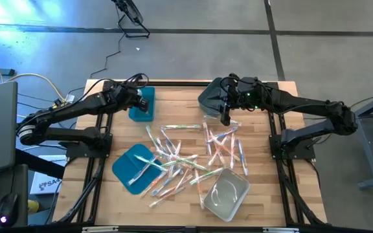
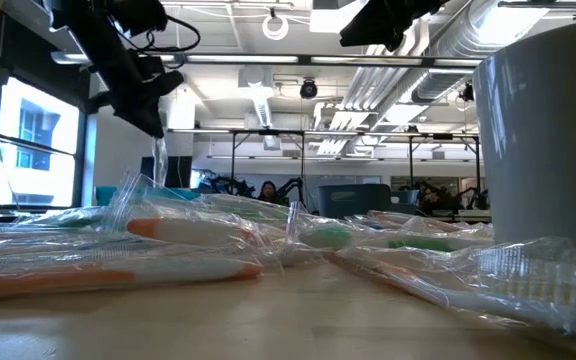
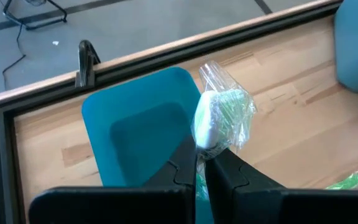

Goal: Pick & Place Toothbrushes
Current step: Put the green toothbrush into the blue bin

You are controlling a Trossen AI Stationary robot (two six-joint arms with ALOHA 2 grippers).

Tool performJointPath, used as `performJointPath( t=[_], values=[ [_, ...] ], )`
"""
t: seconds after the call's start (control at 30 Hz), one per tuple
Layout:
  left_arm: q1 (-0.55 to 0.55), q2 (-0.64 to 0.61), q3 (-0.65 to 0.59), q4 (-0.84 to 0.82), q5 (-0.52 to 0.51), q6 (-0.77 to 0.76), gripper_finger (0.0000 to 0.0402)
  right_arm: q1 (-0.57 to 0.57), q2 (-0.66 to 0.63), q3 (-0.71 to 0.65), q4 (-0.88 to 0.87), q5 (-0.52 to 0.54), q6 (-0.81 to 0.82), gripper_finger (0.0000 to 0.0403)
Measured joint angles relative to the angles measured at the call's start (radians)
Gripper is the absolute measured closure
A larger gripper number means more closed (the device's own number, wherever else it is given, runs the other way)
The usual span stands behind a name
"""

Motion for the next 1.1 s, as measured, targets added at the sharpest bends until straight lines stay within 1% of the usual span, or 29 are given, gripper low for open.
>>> performJointPath(
  t=[0.17,0.27,0.37,0.6,0.77,0.87,0.97,1.1],
  values=[
    [0.000,0.033,0.000,0.000,0.001,-0.008,0.0393,0.000,0.000,0.000,0.000,0.000,0.000,0.0255],
    [0.000,0.047,0.000,0.000,0.000,-0.028,0.0384,0.000,0.000,0.000,0.000,0.000,0.000,0.0255],
    [0.000,0.058,0.000,0.000,-0.001,-0.044,0.0361,0.000,0.000,0.000,-0.001,0.000,0.000,0.0255],
    [0.000,0.088,0.000,-0.003,-0.025,-0.058,0.0287,0.000,0.000,0.000,-0.001,0.000,0.000,0.0255],
    [0.000,0.103,-0.001,-0.002,-0.097,-0.058,0.0246,0.000,0.000,0.000,-0.002,0.000,0.001,0.0255],
    [0.000,0.104,-0.001,-0.002,-0.123,-0.040,0.0236,0.000,0.000,0.000,-0.002,0.000,0.002,0.0255],
    [0.000,0.104,-0.001,-0.001,-0.150,-0.006,0.0234,0.000,0.000,0.000,-0.002,0.000,0.003,0.0255],
    [0.000,0.104,-0.001,0.003,-0.168,0.004,0.0234,0.000,0.000,0.000,-0.002,0.000,0.004,0.0255]
  ],
)
